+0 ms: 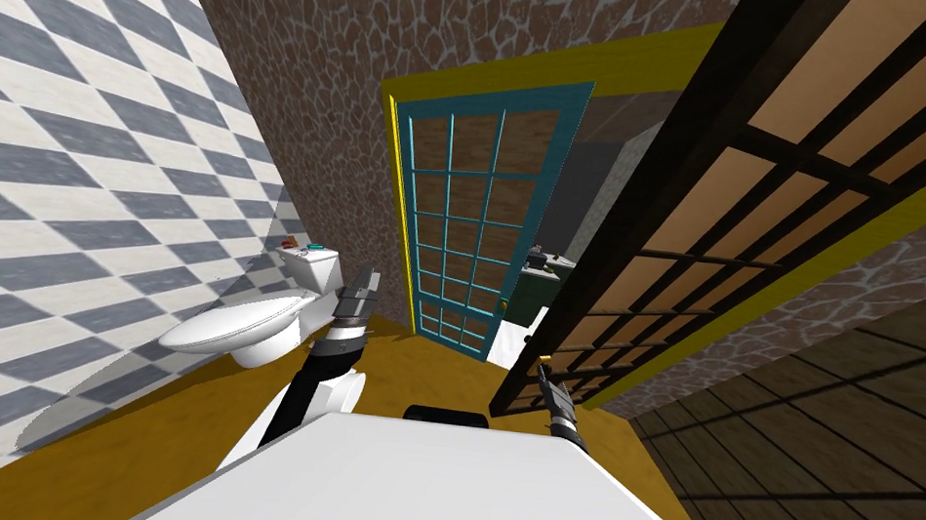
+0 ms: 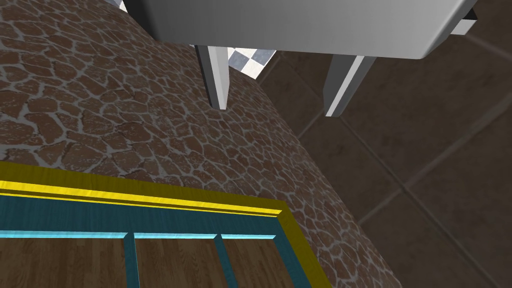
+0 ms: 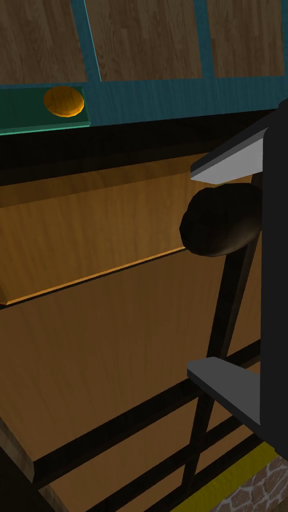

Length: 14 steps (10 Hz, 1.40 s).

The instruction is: Pull the door open

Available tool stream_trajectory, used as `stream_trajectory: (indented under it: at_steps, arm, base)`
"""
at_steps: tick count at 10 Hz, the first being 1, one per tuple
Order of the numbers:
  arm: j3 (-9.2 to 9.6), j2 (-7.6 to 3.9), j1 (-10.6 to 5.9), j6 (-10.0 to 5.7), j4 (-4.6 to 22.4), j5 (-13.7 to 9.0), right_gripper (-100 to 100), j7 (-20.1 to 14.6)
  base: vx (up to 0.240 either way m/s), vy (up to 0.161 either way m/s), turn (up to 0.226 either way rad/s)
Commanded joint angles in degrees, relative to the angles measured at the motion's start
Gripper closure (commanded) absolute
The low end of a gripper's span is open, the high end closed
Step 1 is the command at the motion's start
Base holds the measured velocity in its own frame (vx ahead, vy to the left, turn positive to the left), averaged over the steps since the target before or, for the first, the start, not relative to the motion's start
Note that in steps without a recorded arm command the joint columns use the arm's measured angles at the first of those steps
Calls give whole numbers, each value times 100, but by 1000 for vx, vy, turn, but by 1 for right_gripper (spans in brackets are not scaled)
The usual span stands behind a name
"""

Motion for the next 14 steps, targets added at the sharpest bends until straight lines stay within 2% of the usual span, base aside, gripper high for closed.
stream_trajectory:
  at_steps: [1,11,14]
  arm:
    - [-7,-72,-14,34,127,-83,100,-249]
    - [324,-170,-83,4,121,-422,100,-1672]
    - [324,-170,-83,4,121,-422,100,-1701]
  base:
    - [-35,-23,51]
    - [-42,-25,53]
    - [-15,-4,2]
